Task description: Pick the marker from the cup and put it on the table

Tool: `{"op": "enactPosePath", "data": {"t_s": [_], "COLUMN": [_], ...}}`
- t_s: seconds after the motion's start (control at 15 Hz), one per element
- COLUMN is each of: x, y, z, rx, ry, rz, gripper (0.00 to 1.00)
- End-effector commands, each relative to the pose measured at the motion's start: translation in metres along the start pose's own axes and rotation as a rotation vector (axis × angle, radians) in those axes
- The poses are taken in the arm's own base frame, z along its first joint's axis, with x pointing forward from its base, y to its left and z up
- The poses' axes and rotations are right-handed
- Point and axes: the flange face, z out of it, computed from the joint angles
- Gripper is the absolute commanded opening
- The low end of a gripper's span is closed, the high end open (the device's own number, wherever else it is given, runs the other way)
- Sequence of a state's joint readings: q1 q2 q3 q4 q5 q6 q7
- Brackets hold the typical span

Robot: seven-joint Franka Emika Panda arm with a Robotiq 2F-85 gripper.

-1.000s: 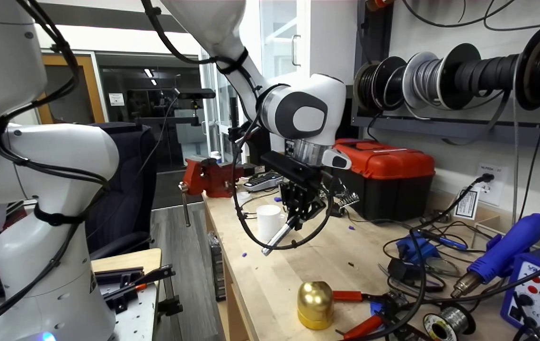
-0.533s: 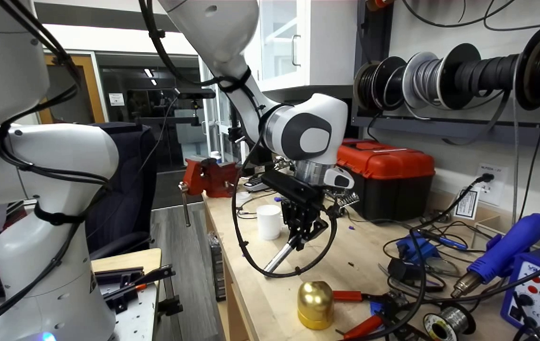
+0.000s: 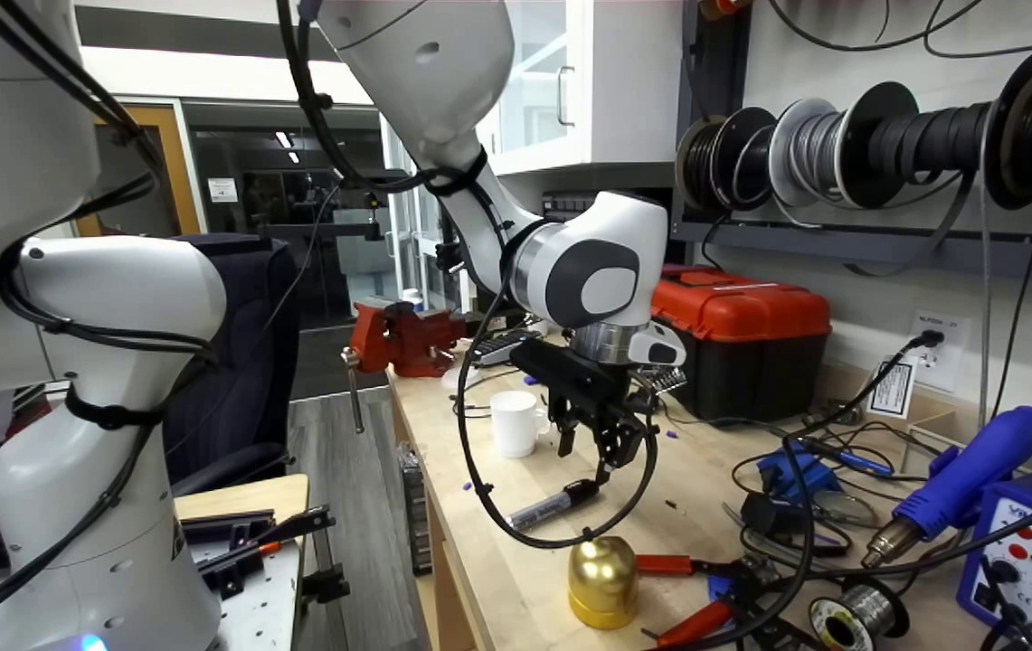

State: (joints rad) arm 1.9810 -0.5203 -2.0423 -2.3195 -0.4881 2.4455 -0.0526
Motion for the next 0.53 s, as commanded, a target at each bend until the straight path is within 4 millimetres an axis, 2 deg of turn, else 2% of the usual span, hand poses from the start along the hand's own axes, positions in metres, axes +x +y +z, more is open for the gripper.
{"op": "enactPosePath", "data": {"t_s": [0.0, 0.33, 0.4, 0.47], "x": [0.012, 0.018, 0.016, 0.017], "y": [-0.007, -0.018, -0.011, -0.013], "z": [-0.009, -0.019, -0.014, -0.016], "rx": [-0.037, -0.071, -0.023, -0.028], "ry": [0.072, 0.137, 0.111, 0.121], "rz": [-0.013, -0.016, -0.038, -0.036], "gripper": [0.98, 1.00, 1.00, 1.00]}}
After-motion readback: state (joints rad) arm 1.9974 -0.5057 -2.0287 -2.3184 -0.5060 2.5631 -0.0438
